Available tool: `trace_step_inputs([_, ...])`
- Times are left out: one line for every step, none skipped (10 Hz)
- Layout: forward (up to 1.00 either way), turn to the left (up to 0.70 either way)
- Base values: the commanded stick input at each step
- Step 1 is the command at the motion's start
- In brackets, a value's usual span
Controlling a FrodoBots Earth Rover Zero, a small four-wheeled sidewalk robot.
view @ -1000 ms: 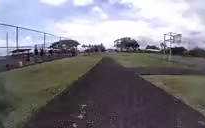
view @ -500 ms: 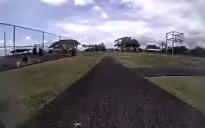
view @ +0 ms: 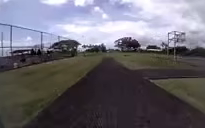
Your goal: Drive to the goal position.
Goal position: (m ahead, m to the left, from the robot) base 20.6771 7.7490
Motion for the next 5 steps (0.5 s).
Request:
trace_step_inputs([0.70,-0.11])
trace_step_inputs([0.70,-0.03])
trace_step_inputs([0.70,-0.01])
trace_step_inputs([0.70,-0.01])
trace_step_inputs([0.70,-0.01])
